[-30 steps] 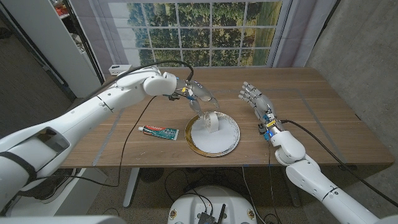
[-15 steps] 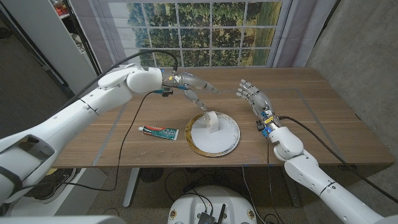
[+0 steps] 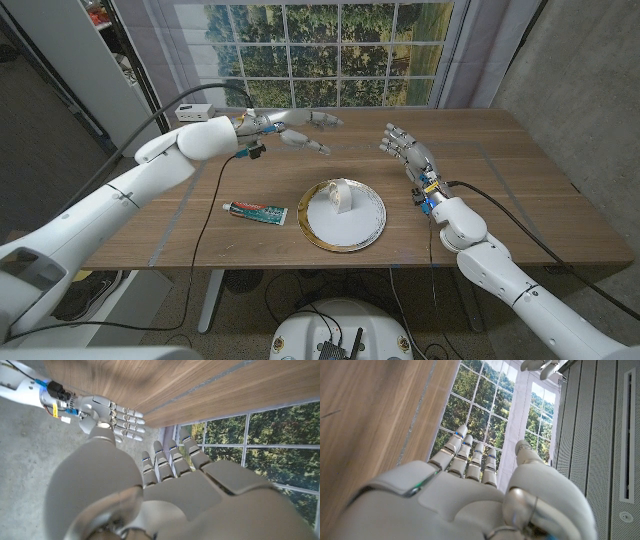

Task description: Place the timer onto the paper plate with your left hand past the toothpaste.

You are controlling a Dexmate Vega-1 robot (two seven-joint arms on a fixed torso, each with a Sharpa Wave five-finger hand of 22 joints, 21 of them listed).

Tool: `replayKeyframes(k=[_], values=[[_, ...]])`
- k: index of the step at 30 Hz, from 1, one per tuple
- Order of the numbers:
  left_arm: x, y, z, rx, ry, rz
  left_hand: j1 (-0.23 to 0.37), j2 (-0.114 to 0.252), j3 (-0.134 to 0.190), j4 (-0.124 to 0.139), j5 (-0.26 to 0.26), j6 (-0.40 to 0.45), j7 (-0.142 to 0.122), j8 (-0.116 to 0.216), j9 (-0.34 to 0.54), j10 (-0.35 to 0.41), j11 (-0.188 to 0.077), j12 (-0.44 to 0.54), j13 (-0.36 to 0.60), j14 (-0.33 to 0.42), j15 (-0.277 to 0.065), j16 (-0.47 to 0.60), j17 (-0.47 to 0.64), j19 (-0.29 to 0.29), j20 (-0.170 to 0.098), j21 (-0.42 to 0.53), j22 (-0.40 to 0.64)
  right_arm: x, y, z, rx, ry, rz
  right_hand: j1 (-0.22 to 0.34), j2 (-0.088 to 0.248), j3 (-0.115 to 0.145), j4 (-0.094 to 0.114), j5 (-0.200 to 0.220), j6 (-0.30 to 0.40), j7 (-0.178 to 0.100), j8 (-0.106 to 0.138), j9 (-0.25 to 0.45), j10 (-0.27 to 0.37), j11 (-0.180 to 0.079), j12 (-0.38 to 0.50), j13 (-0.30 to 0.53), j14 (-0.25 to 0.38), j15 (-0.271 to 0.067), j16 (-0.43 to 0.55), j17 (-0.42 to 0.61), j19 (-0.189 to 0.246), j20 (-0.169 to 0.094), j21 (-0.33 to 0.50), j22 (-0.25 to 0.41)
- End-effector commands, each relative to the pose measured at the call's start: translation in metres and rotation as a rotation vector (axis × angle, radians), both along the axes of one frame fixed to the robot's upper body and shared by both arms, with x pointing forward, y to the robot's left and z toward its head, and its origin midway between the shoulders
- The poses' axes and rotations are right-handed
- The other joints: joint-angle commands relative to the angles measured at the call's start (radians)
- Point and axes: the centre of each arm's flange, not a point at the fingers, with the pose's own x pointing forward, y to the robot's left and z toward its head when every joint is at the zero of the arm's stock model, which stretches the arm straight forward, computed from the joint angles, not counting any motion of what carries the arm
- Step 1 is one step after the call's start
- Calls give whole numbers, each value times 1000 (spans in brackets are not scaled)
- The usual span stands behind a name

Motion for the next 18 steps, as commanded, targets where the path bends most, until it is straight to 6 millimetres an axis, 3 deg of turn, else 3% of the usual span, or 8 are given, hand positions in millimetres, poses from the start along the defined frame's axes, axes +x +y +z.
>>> replayKeyframes(k=[1,12,18], values=[[5,39,-18,-337,143,-58,-3,4,-2,5,-2,13,-5,7,2,14,-1,5,-3,18,-24,7,-1,13,-1,-3,0,4,-3,5,3,2,-11,3,10,0,0,5,7,4,0,0,6,0,4,-1,2,-70,6,1,12,-4,-4,6],[5,57,-46,-578,246,-103,-6,10,-3,5,-8,8,-13,5,0,33,6,10,-11,25,-29,5,-5,18,1,-8,1,8,-6,12,-13,11,-11,3,10,0,-1,5,8,4,0,0,6,0,4,-2,1,-69,6,-1,15,-3,-9,6],[4,65,-62,-685,298,-126,-12,17,-3,8,-11,2,-3,3,-1,34,14,8,-16,26,-25,4,-6,23,3,-10,1,12,-5,17,-27,14,-3,3,10,0,-1,5,6,4,-1,-1,5,1,4,-3,2,-69,7,-1,16,-4,-13,6]])
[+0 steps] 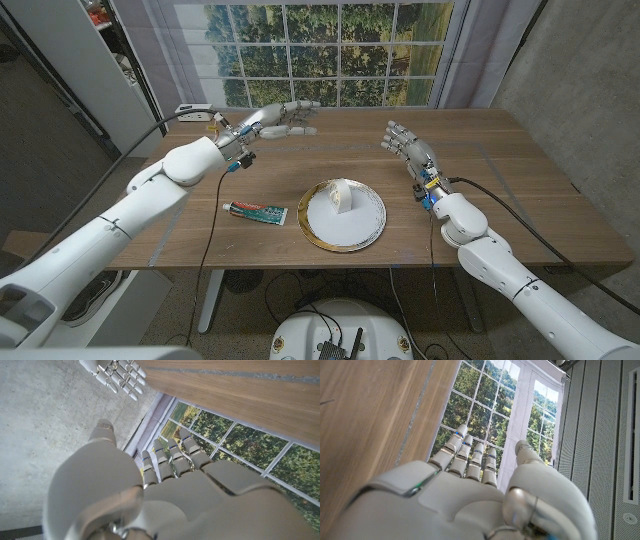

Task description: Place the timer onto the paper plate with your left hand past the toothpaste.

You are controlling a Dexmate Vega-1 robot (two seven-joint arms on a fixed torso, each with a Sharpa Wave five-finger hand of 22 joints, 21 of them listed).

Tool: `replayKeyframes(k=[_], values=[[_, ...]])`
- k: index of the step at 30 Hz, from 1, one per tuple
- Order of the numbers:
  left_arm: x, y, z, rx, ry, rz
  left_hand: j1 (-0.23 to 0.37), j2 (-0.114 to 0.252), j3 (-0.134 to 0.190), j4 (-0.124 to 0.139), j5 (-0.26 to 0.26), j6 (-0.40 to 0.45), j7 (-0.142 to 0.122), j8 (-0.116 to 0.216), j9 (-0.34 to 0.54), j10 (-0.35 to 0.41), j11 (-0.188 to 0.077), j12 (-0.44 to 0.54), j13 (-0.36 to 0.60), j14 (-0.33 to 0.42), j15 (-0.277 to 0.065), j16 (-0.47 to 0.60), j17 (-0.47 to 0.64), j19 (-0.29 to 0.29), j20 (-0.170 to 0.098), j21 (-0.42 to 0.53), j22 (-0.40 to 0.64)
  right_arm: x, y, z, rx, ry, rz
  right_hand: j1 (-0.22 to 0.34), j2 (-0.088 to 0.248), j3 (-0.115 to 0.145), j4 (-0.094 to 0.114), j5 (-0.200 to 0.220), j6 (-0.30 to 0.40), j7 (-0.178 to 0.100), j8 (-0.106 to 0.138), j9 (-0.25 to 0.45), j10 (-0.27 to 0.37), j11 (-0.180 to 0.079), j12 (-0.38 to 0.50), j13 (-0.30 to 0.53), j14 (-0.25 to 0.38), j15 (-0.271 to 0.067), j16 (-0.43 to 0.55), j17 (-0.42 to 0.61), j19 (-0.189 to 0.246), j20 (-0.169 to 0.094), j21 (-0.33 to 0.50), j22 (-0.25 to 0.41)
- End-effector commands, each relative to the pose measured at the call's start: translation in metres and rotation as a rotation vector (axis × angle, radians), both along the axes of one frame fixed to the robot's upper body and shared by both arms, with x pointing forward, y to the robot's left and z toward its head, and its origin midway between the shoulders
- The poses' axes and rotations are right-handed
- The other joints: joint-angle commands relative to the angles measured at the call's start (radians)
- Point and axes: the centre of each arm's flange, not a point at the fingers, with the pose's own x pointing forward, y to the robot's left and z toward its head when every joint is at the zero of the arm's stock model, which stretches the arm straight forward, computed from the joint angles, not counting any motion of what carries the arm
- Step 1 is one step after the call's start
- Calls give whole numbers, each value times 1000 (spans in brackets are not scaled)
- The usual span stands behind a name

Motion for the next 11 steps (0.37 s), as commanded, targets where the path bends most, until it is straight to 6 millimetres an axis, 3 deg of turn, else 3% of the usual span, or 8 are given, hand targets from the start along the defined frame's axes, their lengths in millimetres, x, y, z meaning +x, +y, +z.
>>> replayKeyframes(k=[1,11], values=[[-1,21,-31,-238,110,-43,-5,10,1,5,-4,-7,5,3,-1,2,8,4,-2,10,-31,4,3,13,3,-3,1,7,-1,9,-22,8,9,3,10,0,-1,5,7,4,-1,-1,6,1,4,2,3,-69,7,3,7,-2,-2,6],[-6,34,-49,-361,132,-28,-13,32,6,9,-13,-24,25,-1,-3,-4,29,-3,-14,14,-12,2,2,18,11,-10,2,15,0,16,-42,26,19,3,11,0,0,5,6,5,-1,-1,5,-1,4,0,1,-69,7,2,9,-2,-9,6]])
